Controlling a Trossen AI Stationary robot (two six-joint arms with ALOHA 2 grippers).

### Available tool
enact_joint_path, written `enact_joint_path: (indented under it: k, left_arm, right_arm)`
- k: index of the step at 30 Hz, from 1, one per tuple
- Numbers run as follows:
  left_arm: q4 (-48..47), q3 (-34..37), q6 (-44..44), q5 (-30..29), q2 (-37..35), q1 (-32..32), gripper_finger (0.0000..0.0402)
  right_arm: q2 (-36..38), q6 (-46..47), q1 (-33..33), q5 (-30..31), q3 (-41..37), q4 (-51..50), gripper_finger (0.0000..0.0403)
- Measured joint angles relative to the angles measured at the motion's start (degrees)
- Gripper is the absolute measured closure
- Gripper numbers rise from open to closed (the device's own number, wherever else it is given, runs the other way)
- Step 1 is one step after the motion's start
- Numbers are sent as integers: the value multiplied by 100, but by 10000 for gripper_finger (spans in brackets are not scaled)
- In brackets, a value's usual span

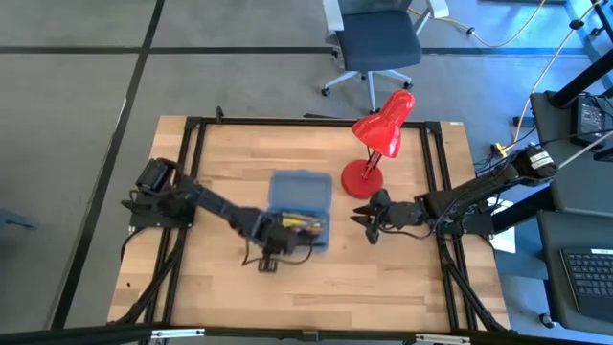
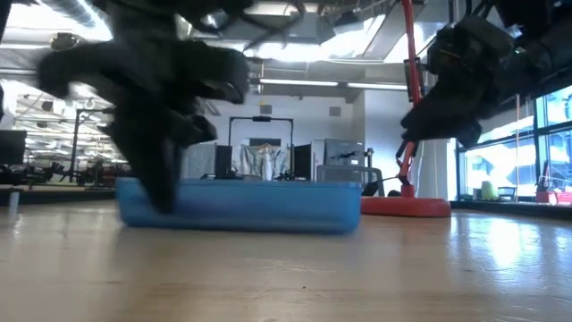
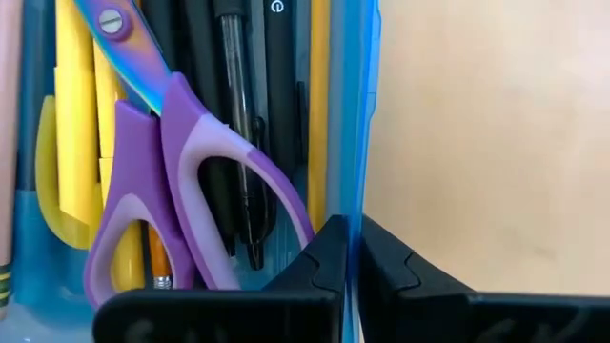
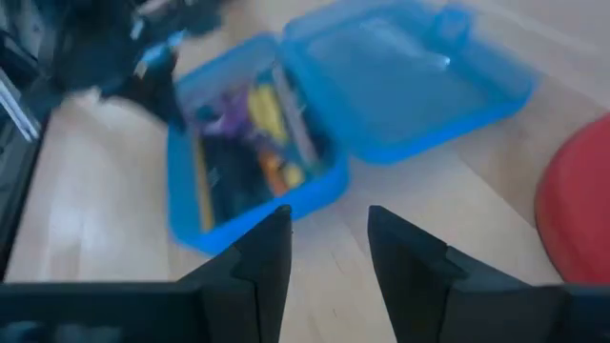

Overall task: Pick & place school supplies into a supply box
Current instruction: Close the blue supply box

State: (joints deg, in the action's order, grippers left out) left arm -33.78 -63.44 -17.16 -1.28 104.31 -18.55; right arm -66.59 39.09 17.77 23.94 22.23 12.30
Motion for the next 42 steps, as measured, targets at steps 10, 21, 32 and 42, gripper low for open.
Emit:
enact_joint_path:
  k: [10,21,32,42]
  left_arm:
    - [442,15,-530,-46,22,-1232,399]
    - [455,17,-459,-90,22,-1298,400]
    - [446,17,-414,-61,22,-1302,400]
    - [448,17,-342,-44,22,-1284,400]
  right_arm:
    - [-162,412,-412,-284,29,792,258]
    - [-1526,212,-758,-582,1287,-699,264]
    - [-1946,213,-317,-1171,1302,-1187,319]
    - [-3192,246,285,-544,1339,108,395]
